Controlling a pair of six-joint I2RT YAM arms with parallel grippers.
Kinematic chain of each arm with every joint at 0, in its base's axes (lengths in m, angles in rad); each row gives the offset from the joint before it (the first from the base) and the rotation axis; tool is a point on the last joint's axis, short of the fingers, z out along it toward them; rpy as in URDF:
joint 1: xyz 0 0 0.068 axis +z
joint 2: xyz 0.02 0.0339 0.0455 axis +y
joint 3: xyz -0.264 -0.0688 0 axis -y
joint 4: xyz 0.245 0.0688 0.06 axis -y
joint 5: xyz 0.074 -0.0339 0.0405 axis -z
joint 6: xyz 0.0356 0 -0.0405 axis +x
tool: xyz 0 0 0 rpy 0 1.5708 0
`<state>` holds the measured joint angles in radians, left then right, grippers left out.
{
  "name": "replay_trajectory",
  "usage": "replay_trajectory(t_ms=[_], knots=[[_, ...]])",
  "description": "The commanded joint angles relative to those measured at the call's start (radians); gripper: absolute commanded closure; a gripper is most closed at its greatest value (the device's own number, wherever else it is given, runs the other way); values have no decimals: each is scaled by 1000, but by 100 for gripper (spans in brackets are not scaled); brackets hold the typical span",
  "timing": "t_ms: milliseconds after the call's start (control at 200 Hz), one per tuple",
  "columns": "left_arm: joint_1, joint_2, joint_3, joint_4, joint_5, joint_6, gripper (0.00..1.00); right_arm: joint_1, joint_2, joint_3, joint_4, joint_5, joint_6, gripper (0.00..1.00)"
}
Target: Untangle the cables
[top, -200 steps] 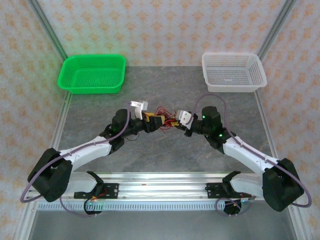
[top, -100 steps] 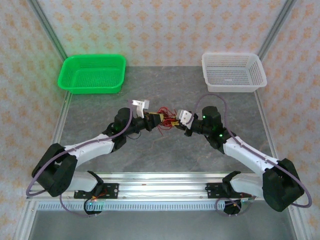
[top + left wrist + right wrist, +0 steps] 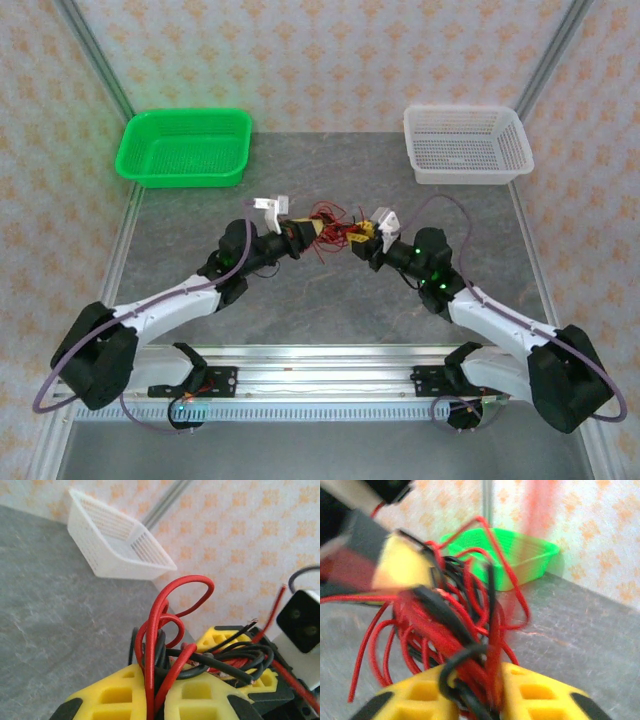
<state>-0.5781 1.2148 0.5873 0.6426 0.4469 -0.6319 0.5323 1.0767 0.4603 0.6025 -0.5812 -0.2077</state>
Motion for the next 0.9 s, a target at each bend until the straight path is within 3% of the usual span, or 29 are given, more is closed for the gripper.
replay_trajectory(t_ms=[0, 80, 285, 516, 696, 896], knots=[[3, -73, -8, -7, -107, 13, 100, -8, -26, 38, 12, 99, 256, 65], [3, -102, -9, -33, -153, 31, 100, -8, -25, 104, -111, 118, 366, 56], [3, -122, 5, -83, -254, 90, 100, 0, -22, 213, -279, -18, 537, 40], [1, -104, 49, -135, -357, 164, 100, 52, -69, 242, -353, 94, 818, 32], [-15, -79, 84, -155, -391, 202, 100, 84, -64, 213, -292, 156, 1085, 25], [-53, -75, 80, -159, -438, 223, 100, 149, -8, 206, -163, 252, 1246, 18]])
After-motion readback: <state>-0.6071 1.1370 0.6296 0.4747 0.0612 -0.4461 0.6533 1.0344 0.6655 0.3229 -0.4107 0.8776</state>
